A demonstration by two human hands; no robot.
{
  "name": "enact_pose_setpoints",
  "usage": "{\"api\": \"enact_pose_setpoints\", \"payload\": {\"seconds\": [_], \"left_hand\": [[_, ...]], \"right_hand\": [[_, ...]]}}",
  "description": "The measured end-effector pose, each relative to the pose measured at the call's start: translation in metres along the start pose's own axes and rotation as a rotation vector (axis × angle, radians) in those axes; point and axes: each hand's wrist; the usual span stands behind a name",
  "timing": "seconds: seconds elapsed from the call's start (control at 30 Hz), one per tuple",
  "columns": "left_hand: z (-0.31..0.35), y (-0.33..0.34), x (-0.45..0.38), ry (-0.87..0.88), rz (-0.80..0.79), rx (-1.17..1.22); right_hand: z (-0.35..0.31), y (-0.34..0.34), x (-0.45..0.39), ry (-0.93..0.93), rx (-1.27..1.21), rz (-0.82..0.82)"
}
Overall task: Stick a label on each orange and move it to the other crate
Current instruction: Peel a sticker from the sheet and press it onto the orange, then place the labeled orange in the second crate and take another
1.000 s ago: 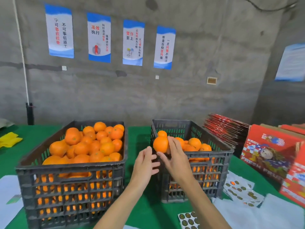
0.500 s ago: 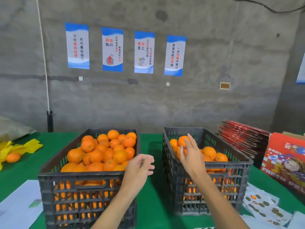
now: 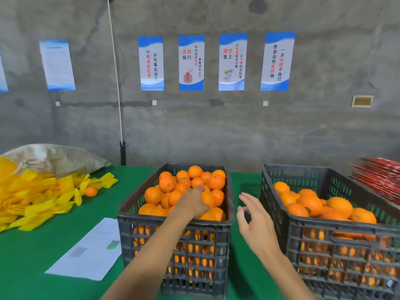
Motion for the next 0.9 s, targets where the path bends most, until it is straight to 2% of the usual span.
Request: {"api": "enact_pose_setpoints", "payload": {"seconds": [0.17,0.27,0.4,0.5,0.57,0.7,0.8,0.9], "left_hand": [[0.017,0.019,-0.026,-0.054,-0.062,-0.164],[0.016,0.031,-0.034,-0.088,-0.065,-0.141],[0.012,0.034,-0.041,-0.085,-0.034,-0.123],[0.013,0.030,-0.036,-0.071,0.056,-0.088],[0.018,0.023,-0.028,-0.040,0.210,-0.006],[0.037,-0.002,0.006,0.066,0.526,0.418],[0.044,-0.009,0.058,0.208,0.598,0.648],[0.043,0.007,0.112,0.277,0.556,0.791]], "right_hand": [[0.003,0.006,0.010,0.006,0.015,-0.043],[0.001,0.005,0.012,-0.022,0.032,-0.066],[-0.002,0.003,0.014,-0.025,0.035,-0.108],[-0.003,-0.004,0.016,-0.014,0.038,-0.122],[-0.006,-0.012,0.019,0.040,0.006,-0.112],[-0.010,-0.029,0.024,0.106,-0.024,-0.093],[-0.012,-0.037,0.039,0.131,-0.037,-0.095],[-0.009,-0.037,0.062,0.137,-0.026,-0.092]]}}
Point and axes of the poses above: each hand's wrist, its own x-axis away from the middle knuckle, its own y-axis out of the palm, z = x × y, and after that the axes turned 12 degrees about z, right-handed
